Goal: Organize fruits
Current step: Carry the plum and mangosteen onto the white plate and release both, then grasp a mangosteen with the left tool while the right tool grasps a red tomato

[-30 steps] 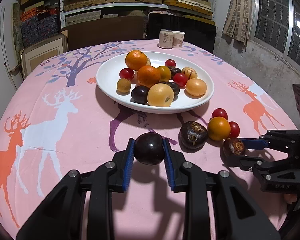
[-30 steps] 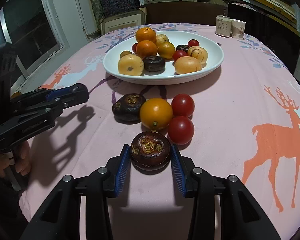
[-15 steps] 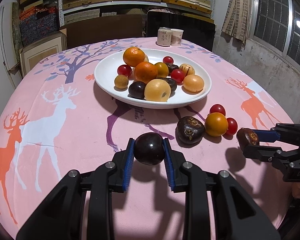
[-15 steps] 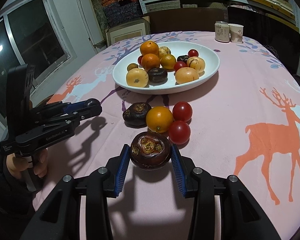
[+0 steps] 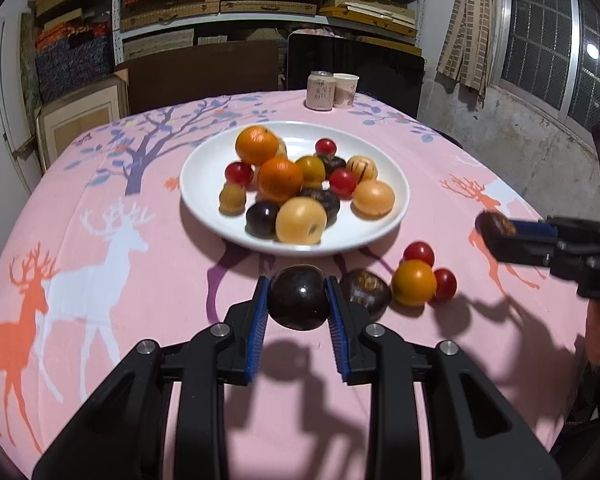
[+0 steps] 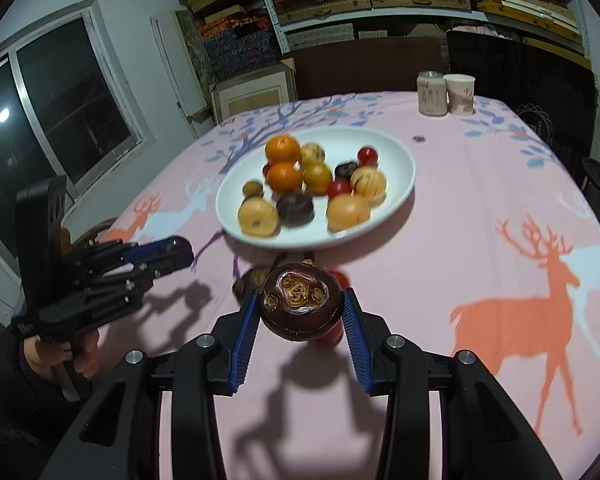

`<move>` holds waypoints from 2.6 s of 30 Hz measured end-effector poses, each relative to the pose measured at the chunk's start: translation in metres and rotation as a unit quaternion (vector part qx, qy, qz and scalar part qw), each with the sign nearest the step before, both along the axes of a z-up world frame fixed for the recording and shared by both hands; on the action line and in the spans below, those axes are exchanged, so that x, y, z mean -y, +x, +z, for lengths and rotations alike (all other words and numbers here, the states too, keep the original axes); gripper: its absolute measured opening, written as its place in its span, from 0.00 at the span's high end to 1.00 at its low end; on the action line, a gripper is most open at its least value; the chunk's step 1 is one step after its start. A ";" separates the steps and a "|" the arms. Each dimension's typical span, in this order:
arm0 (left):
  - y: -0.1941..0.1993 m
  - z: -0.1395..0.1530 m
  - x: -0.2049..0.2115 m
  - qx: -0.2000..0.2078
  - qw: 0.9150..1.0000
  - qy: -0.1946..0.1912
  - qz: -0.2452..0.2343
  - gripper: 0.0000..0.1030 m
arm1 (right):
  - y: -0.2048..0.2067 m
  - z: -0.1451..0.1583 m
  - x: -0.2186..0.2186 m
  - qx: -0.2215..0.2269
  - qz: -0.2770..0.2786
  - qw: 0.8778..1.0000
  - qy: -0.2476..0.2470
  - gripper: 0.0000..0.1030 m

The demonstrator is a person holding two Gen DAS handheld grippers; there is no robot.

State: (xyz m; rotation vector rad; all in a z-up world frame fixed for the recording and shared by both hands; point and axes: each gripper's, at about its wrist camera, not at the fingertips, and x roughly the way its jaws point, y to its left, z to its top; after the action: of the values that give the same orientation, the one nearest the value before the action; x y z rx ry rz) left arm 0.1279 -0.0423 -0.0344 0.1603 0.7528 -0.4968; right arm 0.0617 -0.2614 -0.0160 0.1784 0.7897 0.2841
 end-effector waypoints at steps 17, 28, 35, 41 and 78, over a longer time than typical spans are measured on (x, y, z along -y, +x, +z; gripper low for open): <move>0.127 0.016 0.031 -0.004 1.000 -0.006 0.025 0.73 | 0.163 0.022 0.009 -0.017 -0.015 1.000 0.005 0.59; 0.151 -0.008 0.027 -0.028 0.999 -0.006 0.034 0.73 | 0.217 -0.012 -0.015 -0.055 -0.008 0.998 -0.014 0.59; 0.151 -0.008 0.027 -0.024 0.999 -0.002 0.044 0.59 | 0.228 -0.020 -0.021 -0.062 -0.007 0.998 -0.014 0.55; 0.144 0.001 0.021 -0.014 0.998 -0.021 0.054 0.39 | 0.223 -0.014 -0.016 -0.055 -0.015 0.998 -0.011 0.53; 0.004 -0.035 0.001 -0.038 0.998 0.031 0.048 0.09 | 0.029 -0.069 -0.023 -0.046 0.023 0.996 -0.077 0.73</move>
State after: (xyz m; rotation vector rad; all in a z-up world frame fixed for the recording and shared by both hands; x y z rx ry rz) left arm 0.1316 -0.0429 -0.0693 0.1633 0.8474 -0.3894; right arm 0.0908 -0.2380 -0.0848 0.0289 0.9043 0.2588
